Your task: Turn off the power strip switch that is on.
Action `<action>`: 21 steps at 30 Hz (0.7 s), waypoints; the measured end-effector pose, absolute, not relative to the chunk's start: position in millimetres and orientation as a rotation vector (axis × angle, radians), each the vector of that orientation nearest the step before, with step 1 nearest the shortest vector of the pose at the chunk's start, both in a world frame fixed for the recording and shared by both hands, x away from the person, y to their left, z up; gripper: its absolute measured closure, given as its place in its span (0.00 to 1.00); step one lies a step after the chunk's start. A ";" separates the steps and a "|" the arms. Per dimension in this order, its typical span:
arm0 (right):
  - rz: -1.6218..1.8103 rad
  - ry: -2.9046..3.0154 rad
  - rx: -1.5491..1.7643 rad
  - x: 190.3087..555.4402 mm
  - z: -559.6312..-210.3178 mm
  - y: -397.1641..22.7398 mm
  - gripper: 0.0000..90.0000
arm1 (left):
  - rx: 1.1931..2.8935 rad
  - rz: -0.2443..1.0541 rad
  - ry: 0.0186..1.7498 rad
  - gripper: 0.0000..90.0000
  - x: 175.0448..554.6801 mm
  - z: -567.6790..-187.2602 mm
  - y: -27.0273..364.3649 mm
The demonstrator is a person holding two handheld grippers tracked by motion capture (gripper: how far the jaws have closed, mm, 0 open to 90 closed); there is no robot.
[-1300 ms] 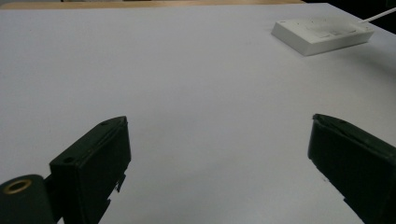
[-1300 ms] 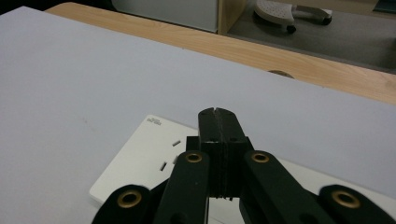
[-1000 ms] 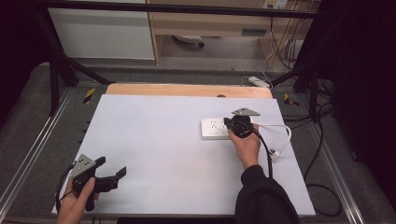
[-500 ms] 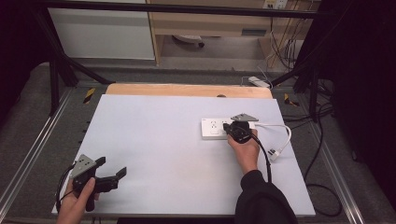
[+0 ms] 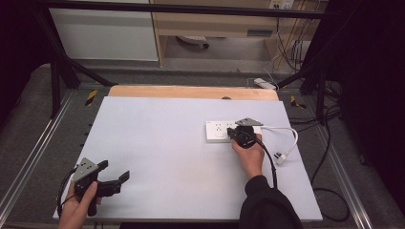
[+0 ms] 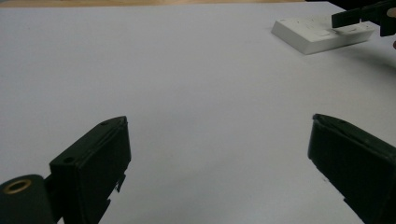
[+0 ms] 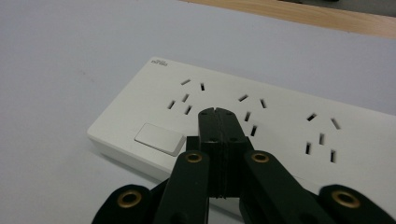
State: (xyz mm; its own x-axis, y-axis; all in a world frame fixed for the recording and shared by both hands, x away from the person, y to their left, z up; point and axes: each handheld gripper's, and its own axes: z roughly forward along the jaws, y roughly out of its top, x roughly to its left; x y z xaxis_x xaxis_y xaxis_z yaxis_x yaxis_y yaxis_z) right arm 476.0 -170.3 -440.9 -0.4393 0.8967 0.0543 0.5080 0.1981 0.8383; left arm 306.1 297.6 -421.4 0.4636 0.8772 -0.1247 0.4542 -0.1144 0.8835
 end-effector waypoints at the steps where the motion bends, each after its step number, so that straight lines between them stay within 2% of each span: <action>1: 1.146 2.028 1.304 476.0 -441.3 -170.0 1.00 | 1.744 0.546 1.144 0.06 306.0 -421.4 297.6; 21: 1.160 2.010 1.302 472.8 -445.5 -172.3 1.00 | 1.746 0.547 1.138 0.06 306.2 -421.6 297.3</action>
State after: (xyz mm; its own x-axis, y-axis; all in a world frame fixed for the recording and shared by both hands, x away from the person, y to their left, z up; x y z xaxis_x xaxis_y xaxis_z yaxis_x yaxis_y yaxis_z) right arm 472.8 -172.3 -445.5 -0.4349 0.8989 0.0533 0.4961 0.1898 0.8473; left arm 306.2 297.3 -421.6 0.4673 0.8757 -0.1214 0.4523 -0.1188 0.8839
